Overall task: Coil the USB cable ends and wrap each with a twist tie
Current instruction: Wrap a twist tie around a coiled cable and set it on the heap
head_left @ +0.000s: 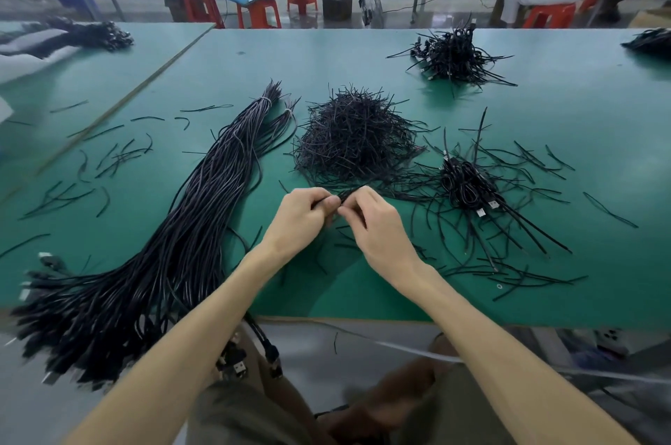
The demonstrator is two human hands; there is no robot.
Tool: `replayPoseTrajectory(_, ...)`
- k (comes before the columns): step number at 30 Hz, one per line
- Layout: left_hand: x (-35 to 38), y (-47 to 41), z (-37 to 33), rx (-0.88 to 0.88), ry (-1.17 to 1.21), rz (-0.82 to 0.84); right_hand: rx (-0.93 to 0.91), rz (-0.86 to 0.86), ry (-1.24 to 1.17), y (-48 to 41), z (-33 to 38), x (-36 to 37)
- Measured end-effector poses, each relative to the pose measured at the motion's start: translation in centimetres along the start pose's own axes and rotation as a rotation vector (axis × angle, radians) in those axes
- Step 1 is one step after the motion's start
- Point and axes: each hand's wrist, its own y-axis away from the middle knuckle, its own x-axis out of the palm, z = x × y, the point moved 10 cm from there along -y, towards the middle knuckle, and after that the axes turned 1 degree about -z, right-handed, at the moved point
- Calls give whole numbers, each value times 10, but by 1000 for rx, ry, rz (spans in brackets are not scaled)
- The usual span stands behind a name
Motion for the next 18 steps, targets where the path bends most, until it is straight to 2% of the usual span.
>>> replayPoseTrajectory(2,-7,-1,2,-79,-10,-47,-114,-5,93,-6,16,-4)
replayPoseTrajectory(4,-12,-2,-3,-159,-36,-6,-245,6,220,-9,31,-7)
replayPoseTrajectory(7,-12,3,-21,-210,-17,195,-382,48,400,-2,43,-8)
replayPoseTrajectory(10,-17,21,-38,-211,289,417,-444,11,418,7,52,-24)
replayPoseTrajectory(11,-21,28,-45,-167,370,467,-461,-22,398,9,57,-32)
replayPoseTrajectory(13,-28,38,-59,-20,380,488,-493,-85,365,15,69,-49)
replayPoseTrajectory(18,-26,41,-82,218,238,301,-569,-94,318,25,95,-55)
